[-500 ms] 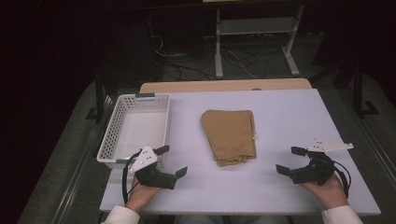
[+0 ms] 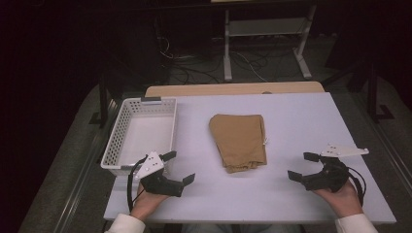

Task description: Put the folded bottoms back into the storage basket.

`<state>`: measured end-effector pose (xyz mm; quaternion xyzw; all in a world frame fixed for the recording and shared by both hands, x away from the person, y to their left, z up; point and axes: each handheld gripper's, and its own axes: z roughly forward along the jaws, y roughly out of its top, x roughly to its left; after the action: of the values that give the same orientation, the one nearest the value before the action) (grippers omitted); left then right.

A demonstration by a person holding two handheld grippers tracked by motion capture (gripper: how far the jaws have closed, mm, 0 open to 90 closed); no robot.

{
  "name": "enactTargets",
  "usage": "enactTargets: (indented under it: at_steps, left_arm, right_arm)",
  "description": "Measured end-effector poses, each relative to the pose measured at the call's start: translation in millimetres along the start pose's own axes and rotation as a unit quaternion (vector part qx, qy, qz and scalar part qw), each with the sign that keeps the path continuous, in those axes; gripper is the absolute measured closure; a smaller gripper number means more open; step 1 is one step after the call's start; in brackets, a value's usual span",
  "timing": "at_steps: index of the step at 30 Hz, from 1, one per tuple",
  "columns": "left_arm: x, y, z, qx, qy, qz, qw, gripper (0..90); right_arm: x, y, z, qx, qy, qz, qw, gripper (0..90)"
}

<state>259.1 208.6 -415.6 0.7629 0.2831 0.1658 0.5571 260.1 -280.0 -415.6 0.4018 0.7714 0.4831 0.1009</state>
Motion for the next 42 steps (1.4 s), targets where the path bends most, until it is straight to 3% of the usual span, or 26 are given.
enactTargets:
  at_steps: [23, 42]
  left_arm:
    - [-1.5, -0.6, -0.1, 0.007, -0.002, 0.002, 1.0000, 0.1]
    - [-1.6, -1.3, -0.3, 0.007, -0.001, 0.003, 1.0000, 0.1]
  right_arm:
    - [0.7, 14.4, -1.5, 0.003, -0.003, 0.011, 0.9999, 0.0]
    - [2.6, 31.9, 6.8, 0.025, -0.005, -0.001, 0.9997, 0.0]
